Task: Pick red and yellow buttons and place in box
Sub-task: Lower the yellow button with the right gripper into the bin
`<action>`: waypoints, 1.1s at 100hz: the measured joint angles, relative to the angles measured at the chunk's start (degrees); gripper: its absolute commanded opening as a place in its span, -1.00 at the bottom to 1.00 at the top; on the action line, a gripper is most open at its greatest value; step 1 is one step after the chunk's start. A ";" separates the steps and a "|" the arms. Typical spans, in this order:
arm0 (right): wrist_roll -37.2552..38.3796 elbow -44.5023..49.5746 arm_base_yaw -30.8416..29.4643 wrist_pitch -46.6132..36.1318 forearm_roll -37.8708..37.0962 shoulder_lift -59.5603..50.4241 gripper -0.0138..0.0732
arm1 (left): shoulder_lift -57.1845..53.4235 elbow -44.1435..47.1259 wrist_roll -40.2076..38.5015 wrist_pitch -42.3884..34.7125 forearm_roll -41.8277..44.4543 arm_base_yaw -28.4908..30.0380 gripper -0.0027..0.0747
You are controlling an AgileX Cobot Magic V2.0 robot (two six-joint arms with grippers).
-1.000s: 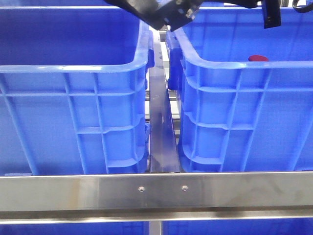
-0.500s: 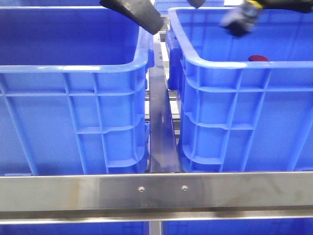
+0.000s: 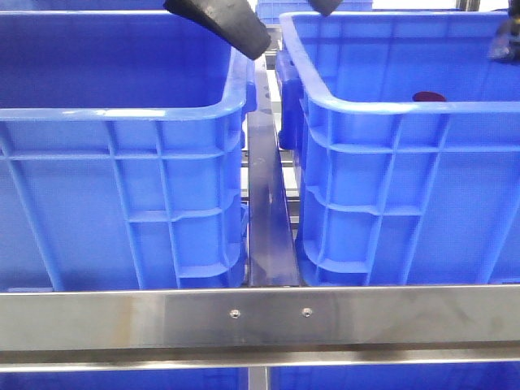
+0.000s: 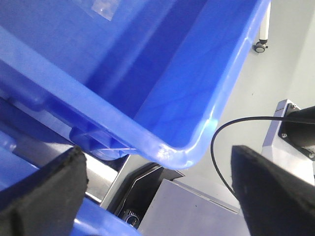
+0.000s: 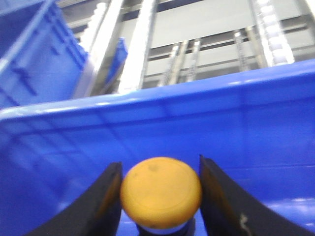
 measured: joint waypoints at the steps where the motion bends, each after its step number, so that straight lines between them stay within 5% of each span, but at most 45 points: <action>1: -0.78 0.00 0.00 -0.21 0.16 0.12 -0.37 | 0.00 0.00 0.00 0.04 0.00 0.00 0.53; 34: -19.05 -3.11 0.00 -0.58 2.40 9.39 -0.51 | 0.00 0.00 0.00 0.56 0.04 0.00 0.53; 110: -20.65 -15.07 0.00 2.38 2.45 26.55 -0.51 | 0.00 0.00 0.00 0.56 0.13 0.00 0.53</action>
